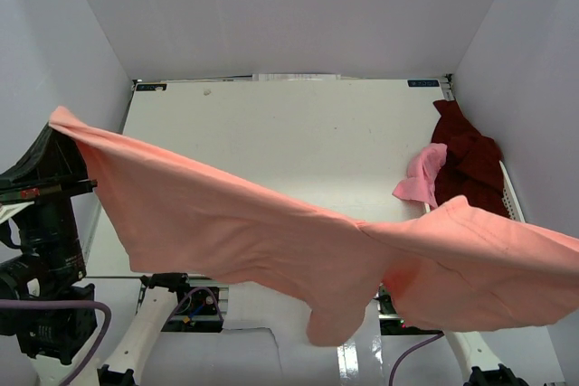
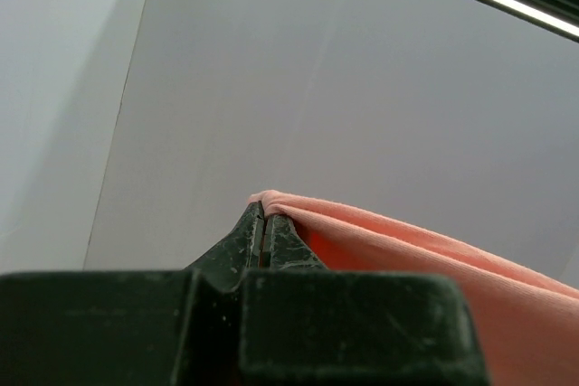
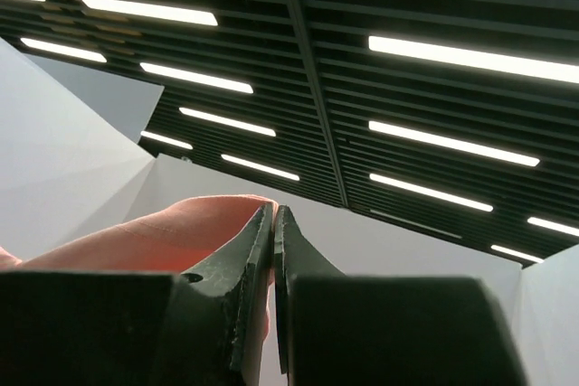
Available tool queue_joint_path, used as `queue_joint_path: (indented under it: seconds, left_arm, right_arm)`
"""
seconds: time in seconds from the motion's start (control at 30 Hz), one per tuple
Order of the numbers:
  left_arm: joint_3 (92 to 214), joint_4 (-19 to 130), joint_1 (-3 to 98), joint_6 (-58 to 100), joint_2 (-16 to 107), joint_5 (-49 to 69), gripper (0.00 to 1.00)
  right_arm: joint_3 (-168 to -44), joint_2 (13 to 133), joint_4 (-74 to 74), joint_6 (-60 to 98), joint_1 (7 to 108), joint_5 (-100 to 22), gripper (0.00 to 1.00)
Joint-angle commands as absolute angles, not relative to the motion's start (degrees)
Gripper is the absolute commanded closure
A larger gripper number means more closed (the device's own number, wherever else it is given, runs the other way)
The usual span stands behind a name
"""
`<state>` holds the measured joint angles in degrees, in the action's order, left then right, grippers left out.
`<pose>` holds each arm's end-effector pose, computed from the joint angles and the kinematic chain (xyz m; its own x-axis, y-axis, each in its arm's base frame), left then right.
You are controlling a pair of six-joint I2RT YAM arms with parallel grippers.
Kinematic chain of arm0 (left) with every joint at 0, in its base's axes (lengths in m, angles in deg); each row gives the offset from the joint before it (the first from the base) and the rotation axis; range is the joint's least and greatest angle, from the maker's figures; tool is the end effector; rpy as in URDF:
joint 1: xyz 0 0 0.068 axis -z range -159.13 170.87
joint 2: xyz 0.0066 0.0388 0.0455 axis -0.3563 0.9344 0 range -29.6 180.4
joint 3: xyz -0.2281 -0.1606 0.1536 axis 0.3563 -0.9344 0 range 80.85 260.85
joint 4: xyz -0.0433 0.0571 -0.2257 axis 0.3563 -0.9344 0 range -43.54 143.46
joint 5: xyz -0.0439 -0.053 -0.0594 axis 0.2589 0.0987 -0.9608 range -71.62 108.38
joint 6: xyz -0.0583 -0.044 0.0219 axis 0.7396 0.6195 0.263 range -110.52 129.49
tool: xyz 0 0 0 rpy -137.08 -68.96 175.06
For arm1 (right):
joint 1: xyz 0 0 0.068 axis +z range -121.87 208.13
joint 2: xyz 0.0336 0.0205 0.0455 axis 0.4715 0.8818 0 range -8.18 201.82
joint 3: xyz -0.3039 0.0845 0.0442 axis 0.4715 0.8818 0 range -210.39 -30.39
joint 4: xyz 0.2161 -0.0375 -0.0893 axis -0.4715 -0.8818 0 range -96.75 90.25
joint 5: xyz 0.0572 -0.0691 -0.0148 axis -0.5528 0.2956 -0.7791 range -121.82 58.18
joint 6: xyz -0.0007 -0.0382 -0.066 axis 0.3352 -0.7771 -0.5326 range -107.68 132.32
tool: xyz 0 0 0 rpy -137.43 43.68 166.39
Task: Fold and stack the t-shirts
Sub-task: Flatten out the tshirt
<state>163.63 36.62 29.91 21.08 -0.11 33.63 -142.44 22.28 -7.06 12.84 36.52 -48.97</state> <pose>-0.0551 0.0260 0.5586 0.5863 -0.2897 -0.7566 0.0618 0.9472 -0.3147 -0.2390 -0.0159 0.6266 0.9503 0.1488 -0.2735 -0.2270 0.9324 -0.2813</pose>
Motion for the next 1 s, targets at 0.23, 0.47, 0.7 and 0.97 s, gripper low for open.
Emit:
queue_joint_path:
  seconds: [0.23,0.47,0.7,0.97]
  left_arm:
    - [147.92,38.43,30.10,25.82,1.51,35.96,1.00]
    - [138.08,34.56,30.10,32.25,4.67,35.77,1.00]
    - [133.77,36.84,30.01,35.75,17.32,38.68,1.00]
    - [132.52,48.45,30.01,39.98,42.70,38.24,1.00]
  right_arm:
    - [-129.64,29.00,-1.52,22.32,36.75,-51.94,0.92]
    - [-99.63,29.70,4.28,31.74,36.75,-55.11,0.92]
    - [-82.96,38.39,10.80,34.12,36.75,-57.05,0.92]
    - [-85.32,63.08,16.06,30.34,36.75,-59.32,0.92]
